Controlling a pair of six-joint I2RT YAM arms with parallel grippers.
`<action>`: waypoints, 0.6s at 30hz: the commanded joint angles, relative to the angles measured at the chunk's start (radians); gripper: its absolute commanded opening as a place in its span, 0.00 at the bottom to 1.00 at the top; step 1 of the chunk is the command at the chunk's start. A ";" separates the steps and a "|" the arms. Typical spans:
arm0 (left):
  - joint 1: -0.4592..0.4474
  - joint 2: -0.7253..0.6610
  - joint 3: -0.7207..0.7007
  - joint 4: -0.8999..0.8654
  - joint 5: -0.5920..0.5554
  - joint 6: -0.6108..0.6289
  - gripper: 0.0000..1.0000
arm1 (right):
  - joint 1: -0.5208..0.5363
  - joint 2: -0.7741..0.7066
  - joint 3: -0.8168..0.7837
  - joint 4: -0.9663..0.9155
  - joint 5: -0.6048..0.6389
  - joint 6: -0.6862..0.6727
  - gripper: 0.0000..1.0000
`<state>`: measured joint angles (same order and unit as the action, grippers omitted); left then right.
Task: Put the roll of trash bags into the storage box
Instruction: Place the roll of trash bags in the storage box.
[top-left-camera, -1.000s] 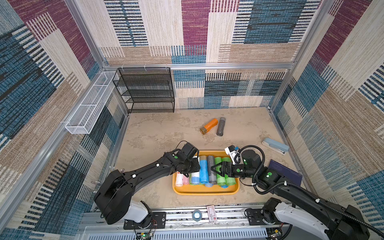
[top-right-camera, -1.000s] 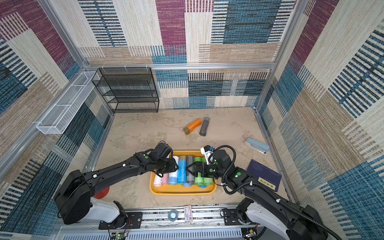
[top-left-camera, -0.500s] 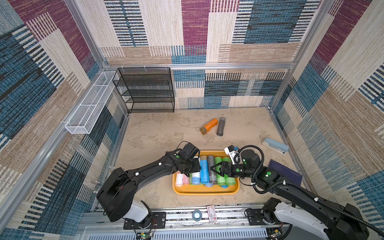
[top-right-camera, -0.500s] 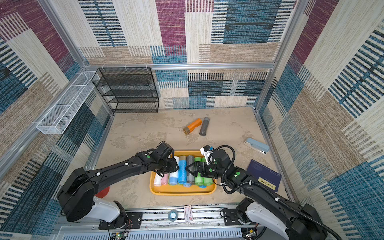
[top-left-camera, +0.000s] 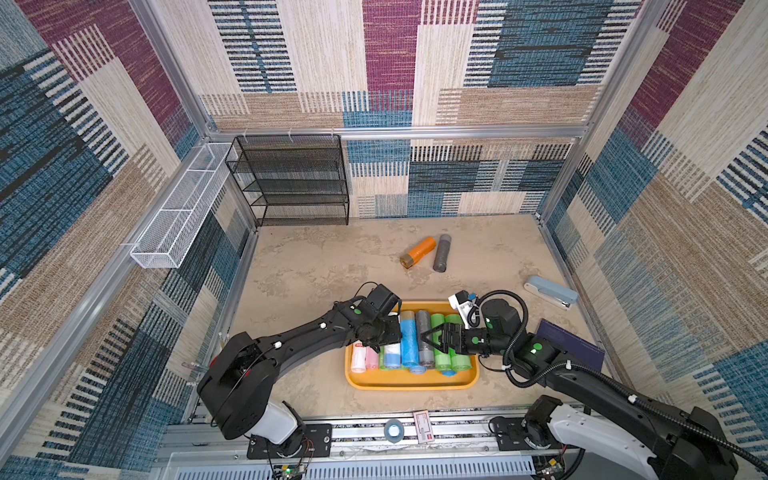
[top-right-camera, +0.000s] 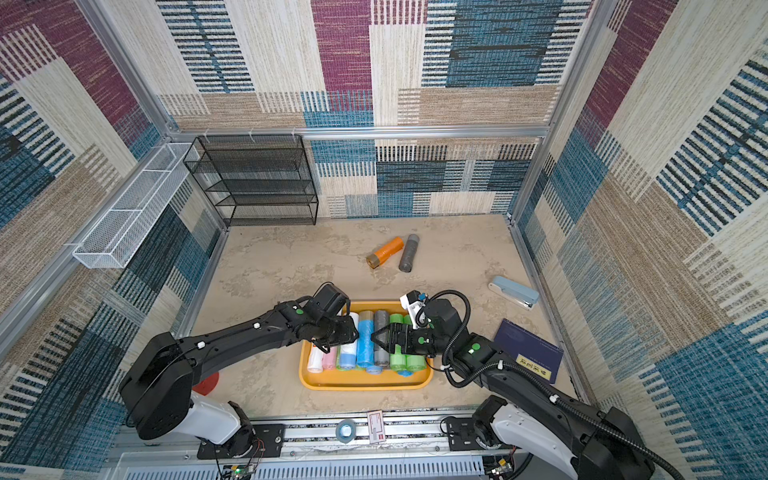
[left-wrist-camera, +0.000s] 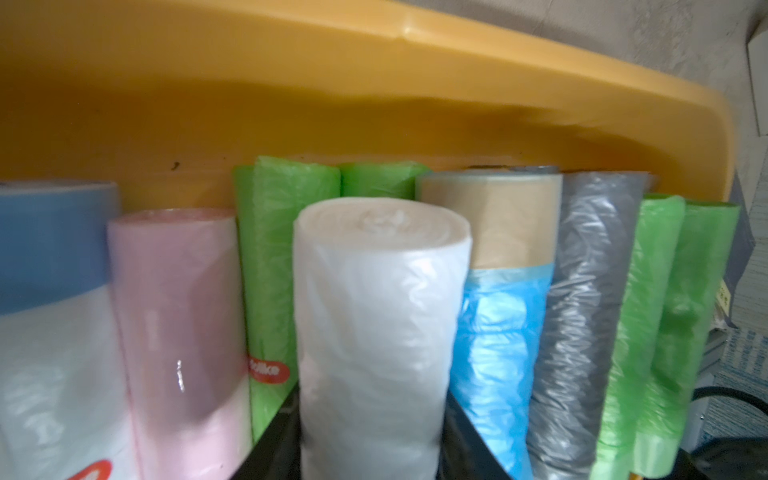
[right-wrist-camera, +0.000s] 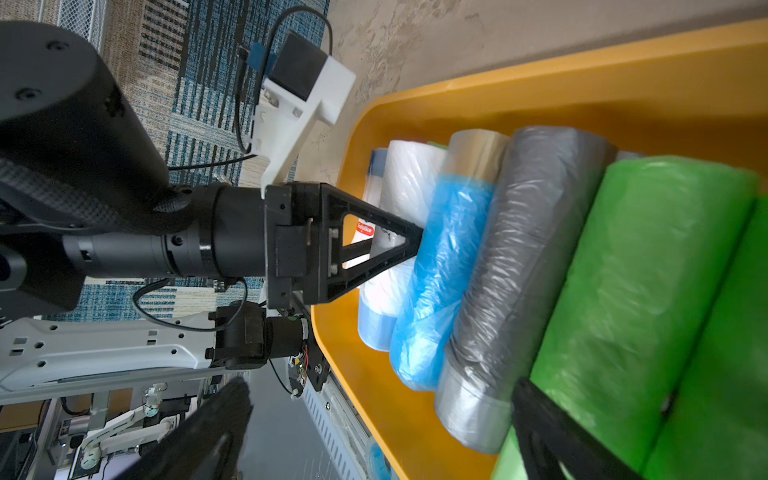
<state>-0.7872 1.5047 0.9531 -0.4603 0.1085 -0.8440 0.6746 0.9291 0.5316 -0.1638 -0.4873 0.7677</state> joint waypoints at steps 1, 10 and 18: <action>0.000 0.000 0.009 0.017 -0.003 0.003 0.46 | 0.001 -0.009 0.005 -0.002 0.009 -0.011 0.99; 0.000 0.000 0.014 0.008 -0.004 0.006 0.48 | 0.003 -0.007 0.003 0.000 0.006 -0.012 0.99; -0.001 0.003 0.024 -0.004 -0.006 0.012 0.50 | 0.002 -0.012 0.002 -0.009 0.006 -0.019 0.99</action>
<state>-0.7872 1.5085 0.9619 -0.4709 0.1036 -0.8406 0.6746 0.9215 0.5312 -0.1795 -0.4873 0.7605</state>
